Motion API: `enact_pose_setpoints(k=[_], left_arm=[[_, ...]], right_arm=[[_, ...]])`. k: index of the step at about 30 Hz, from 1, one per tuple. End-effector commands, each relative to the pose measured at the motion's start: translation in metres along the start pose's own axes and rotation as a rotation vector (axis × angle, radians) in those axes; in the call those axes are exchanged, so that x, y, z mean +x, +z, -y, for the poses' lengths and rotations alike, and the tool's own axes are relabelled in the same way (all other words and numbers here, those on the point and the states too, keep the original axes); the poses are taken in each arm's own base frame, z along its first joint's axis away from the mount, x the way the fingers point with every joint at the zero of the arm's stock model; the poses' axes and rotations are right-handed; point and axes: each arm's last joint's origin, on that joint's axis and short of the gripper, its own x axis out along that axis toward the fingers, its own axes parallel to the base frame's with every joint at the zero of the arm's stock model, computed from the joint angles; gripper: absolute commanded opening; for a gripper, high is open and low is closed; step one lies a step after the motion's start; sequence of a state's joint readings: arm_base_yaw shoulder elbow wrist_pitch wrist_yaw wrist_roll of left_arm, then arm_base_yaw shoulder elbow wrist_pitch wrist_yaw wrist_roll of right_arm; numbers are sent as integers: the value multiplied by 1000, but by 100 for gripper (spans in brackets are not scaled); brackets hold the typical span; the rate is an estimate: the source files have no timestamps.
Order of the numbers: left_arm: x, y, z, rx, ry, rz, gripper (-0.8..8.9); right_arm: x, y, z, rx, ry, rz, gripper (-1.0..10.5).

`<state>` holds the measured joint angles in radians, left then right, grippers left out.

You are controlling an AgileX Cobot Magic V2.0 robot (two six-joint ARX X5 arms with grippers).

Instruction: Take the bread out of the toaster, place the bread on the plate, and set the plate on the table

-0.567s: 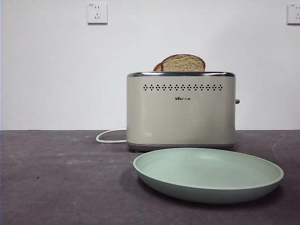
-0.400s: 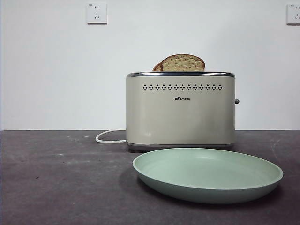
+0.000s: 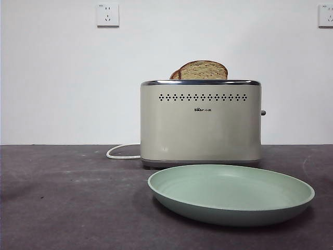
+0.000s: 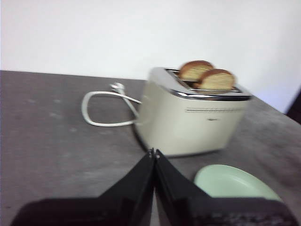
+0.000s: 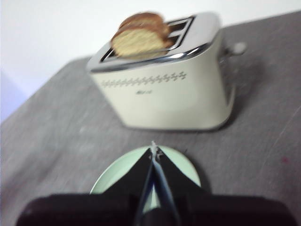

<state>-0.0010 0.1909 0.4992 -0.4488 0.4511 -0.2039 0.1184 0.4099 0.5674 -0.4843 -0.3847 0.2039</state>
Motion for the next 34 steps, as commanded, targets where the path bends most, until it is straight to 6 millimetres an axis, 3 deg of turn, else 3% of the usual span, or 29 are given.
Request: enact_pose_setpoints(k=[1, 10, 21, 23, 24, 25, 26, 27, 28, 34], left_arm=[[-2, 14, 5, -8, -49, -48, -7], [-9, 42, 18, -4, -130, -267, -7], [-13, 48, 22, -6, -168, -364, -5], [-13, 49, 22, -5, -167, -360, 9], [-13, 49, 22, -8, -167, -356, 85], [-13, 50, 22, -6, -167, -353, 223], [-13, 50, 22, -4, -168, -350, 432], [-13, 50, 22, -3, -169, -348, 547], [-13, 51, 22, 0, -170, -345, 566], [-8, 59, 23, 67, -204, -268, 566]], right_arm=[[-5, 19, -7, -79, -1, -106, -12], [-17, 55, -21, -113, 1, -378, -12], [-17, 55, -24, -120, 22, -475, -10], [-17, 55, -24, -120, 21, -476, 34], [-17, 55, -24, -120, 22, -475, 147], [-17, 55, -24, -120, 22, -474, 278], [-17, 55, -24, -116, 21, -474, 434], [-17, 55, -24, -111, 19, -474, 540], [-16, 55, -24, -109, 19, -475, 608], [-16, 55, -24, -100, 17, -477, 606]])
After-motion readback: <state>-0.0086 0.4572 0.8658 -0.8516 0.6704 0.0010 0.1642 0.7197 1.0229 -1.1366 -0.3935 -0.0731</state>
